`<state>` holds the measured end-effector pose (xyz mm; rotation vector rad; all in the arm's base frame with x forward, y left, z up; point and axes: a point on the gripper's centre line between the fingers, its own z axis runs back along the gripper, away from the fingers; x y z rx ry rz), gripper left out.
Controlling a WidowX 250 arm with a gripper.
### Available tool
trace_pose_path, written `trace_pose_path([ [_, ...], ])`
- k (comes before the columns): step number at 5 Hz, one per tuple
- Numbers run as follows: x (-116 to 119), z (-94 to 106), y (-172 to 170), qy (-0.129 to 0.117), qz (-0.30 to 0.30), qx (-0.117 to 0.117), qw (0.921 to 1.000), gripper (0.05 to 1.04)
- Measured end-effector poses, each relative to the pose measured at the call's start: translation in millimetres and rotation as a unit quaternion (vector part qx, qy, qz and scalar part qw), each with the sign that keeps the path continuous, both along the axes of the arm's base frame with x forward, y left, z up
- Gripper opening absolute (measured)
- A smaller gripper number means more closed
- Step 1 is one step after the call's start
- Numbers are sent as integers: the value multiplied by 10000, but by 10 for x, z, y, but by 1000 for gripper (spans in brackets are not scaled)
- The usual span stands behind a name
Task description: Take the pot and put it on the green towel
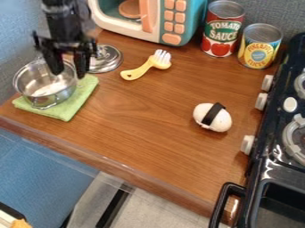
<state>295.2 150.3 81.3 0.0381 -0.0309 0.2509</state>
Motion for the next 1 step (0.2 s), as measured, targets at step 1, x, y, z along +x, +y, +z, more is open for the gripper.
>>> trace_pose_path([
  [1,-18,165,-86,-50,-421,200,9989,1007],
])
